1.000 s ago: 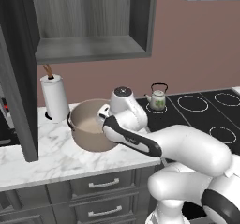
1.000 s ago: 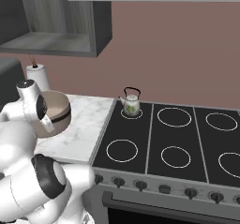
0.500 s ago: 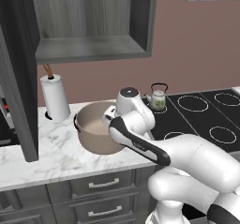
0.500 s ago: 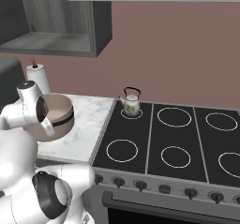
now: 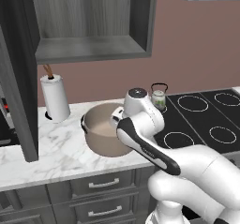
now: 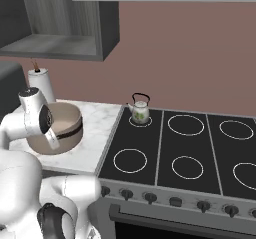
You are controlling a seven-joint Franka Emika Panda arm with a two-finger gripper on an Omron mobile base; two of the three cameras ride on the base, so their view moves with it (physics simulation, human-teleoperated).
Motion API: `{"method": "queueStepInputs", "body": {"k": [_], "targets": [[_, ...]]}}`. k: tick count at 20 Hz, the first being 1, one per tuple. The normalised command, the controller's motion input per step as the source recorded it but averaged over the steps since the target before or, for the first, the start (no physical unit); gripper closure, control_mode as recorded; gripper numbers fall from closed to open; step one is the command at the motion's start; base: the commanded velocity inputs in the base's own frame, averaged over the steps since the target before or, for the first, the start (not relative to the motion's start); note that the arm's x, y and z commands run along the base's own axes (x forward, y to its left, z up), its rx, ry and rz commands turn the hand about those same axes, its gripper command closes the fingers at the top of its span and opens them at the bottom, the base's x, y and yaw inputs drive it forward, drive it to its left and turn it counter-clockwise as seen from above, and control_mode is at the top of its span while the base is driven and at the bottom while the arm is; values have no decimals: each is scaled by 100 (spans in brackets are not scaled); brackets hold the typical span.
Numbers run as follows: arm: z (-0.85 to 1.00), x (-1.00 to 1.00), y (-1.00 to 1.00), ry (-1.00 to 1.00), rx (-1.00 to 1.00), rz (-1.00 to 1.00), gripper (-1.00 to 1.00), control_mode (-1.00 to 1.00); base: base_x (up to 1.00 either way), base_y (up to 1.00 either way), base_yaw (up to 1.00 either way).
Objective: Pick the kettle from the cabinet and place it on a stove burner. Then pick the pot from the counter and place it on another stove burner. Finally, turn both burners on.
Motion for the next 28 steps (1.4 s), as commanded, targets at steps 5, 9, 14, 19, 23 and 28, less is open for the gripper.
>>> {"method": "queueStepInputs", "body": {"k": [5, 9, 14, 19, 23, 28], "targets": [[14, -20, -18, 3, 0, -4, 100, -100, 0, 0, 0], [14, -21, -18, 4, 0, -4, 100, -100, 0, 0, 0], [13, -20, -18, 4, 0, -4, 100, -100, 0, 0, 0], [8, -22, -18, 0, 0, -3, 100, -100, 0, 0, 0], [1, -26, -20, 0, 0, -2, 100, -100, 0, 0, 0], [0, -27, -20, 0, 0, -1, 100, -100, 0, 0, 0]]}}
